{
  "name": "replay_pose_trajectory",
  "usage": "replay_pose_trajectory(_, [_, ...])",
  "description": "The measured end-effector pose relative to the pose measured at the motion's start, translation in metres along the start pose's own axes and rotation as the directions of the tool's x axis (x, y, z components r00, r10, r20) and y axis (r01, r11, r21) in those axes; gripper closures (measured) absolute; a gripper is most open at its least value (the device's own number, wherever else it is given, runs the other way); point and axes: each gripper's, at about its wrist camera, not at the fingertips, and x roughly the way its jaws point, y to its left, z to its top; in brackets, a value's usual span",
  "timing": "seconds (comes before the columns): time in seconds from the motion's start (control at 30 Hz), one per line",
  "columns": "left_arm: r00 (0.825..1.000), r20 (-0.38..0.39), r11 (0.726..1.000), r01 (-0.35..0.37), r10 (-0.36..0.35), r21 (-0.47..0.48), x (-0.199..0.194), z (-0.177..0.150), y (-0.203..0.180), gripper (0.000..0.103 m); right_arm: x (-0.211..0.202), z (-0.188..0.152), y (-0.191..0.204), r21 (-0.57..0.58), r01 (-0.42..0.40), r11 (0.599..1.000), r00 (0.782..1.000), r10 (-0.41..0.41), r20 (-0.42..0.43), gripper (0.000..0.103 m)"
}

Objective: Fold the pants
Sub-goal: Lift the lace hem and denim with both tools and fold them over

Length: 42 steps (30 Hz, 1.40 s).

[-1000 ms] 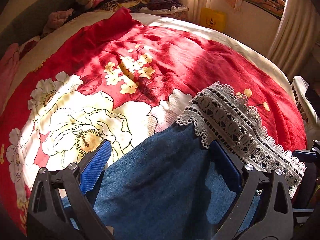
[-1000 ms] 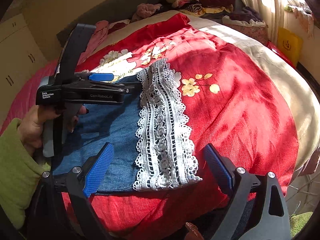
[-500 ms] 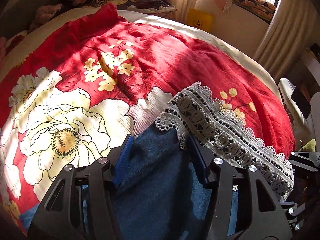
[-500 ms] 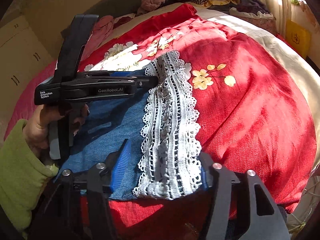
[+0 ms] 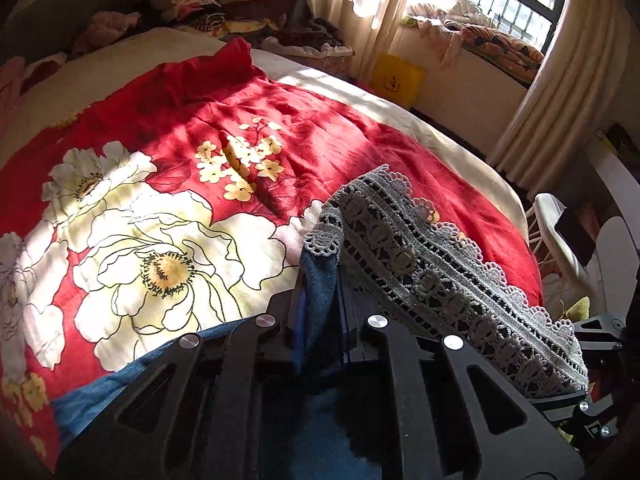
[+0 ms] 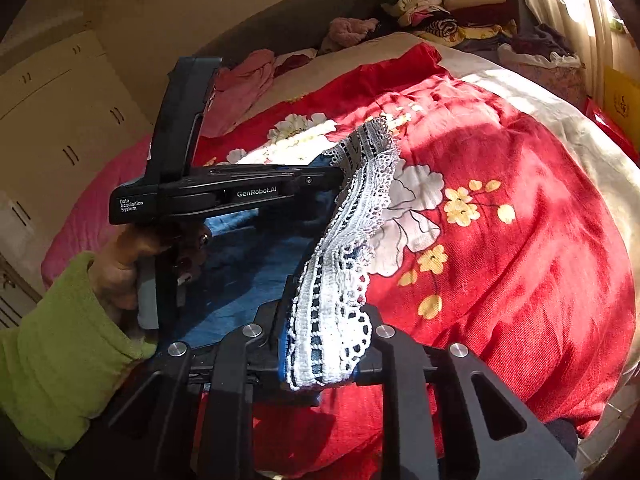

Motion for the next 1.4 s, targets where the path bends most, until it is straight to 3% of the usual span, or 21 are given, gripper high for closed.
replay_pose_trajectory(0.23, [0.995,0.099,0.998,-0.012,0.018,-0.059,-0.061,-0.017,0.033,0.096,0.003,0.020,0.070,-0.139,-0.095,0.986,0.995,0.096,-0.001,0.083])
replay_pose_trajectory(0.43, [0.992,0.064,0.980,-0.092,0.104,-0.175,-0.072,-0.059,0.083,0.086,0.053,0.005,0.126,-0.252,-0.114,0.961,0.990,0.087,-0.114,0.083])
replay_pose_trajectory(0.53, [0.983,0.067,0.946,-0.142,0.168,-0.292,-0.094,-0.087,0.114,0.080,0.078,-0.013,0.158,-0.328,-0.136,0.935,0.981,0.080,-0.178,0.083])
replay_pose_trajectory(0.63, [0.971,0.098,0.894,-0.159,0.218,-0.419,-0.127,-0.116,0.144,0.078,0.099,-0.030,0.188,-0.410,-0.149,0.900,0.974,0.062,-0.218,0.083])
replay_pose_trajectory(0.73, [0.955,0.140,0.833,-0.149,0.261,-0.533,-0.160,-0.145,0.165,0.074,0.117,-0.049,0.209,-0.460,-0.201,0.865,0.954,0.067,-0.291,0.071])
replay_pose_trajectory(0.8, [0.948,0.187,0.807,-0.104,0.257,-0.582,-0.176,-0.159,0.174,0.074,0.121,-0.060,0.218,-0.461,-0.268,0.846,0.934,0.109,-0.341,0.063])
replay_pose_trajectory(0.87, [0.947,0.200,0.797,-0.085,0.250,-0.598,-0.183,-0.164,0.175,0.071,0.114,-0.061,0.218,-0.451,-0.311,0.837,0.924,0.154,-0.351,0.060])
replay_pose_trajectory(0.97, [0.961,0.212,0.799,-0.016,0.179,-0.601,-0.174,-0.160,0.171,0.057,0.098,-0.043,0.196,-0.404,-0.281,0.871,0.944,0.175,-0.279,0.052])
replay_pose_trajectory(1.07, [0.973,0.190,0.808,0.006,0.131,-0.589,-0.155,-0.151,0.165,0.050,0.092,-0.008,0.155,-0.314,-0.160,0.936,0.977,0.104,-0.188,0.050])
replay_pose_trajectory(1.13, [0.981,0.154,0.805,-0.001,0.115,-0.593,-0.141,-0.146,0.165,0.036,0.098,0.014,0.126,-0.243,-0.094,0.965,0.986,0.057,-0.158,0.047])
replay_pose_trajectory(1.2, [0.985,0.111,0.801,-0.038,0.129,-0.597,-0.126,-0.140,0.163,0.033,0.109,0.033,0.101,-0.181,-0.042,0.983,0.988,0.013,-0.154,0.047])
replay_pose_trajectory(1.3, [0.984,0.059,0.800,-0.101,0.168,-0.591,-0.108,-0.131,0.160,0.032,0.132,0.052,0.076,-0.110,-0.017,0.994,0.985,-0.003,-0.174,0.044])
replay_pose_trajectory(1.33, [0.982,0.054,0.799,-0.115,0.181,-0.591,-0.105,-0.131,0.161,0.038,0.140,0.057,0.071,-0.089,-0.014,0.996,0.983,-0.003,-0.184,0.044])
replay_pose_trajectory(1.37, [0.981,0.049,0.800,-0.123,0.186,-0.587,-0.101,-0.129,0.160,0.051,0.150,0.060,0.068,-0.078,-0.014,0.997,0.981,-0.001,-0.194,0.043])
replay_pose_trajectory(1.4, [0.982,0.052,0.803,-0.117,0.181,-0.585,-0.100,-0.127,0.158,0.079,0.158,0.062,0.063,-0.077,-0.016,0.997,0.980,0.001,-0.201,0.043])
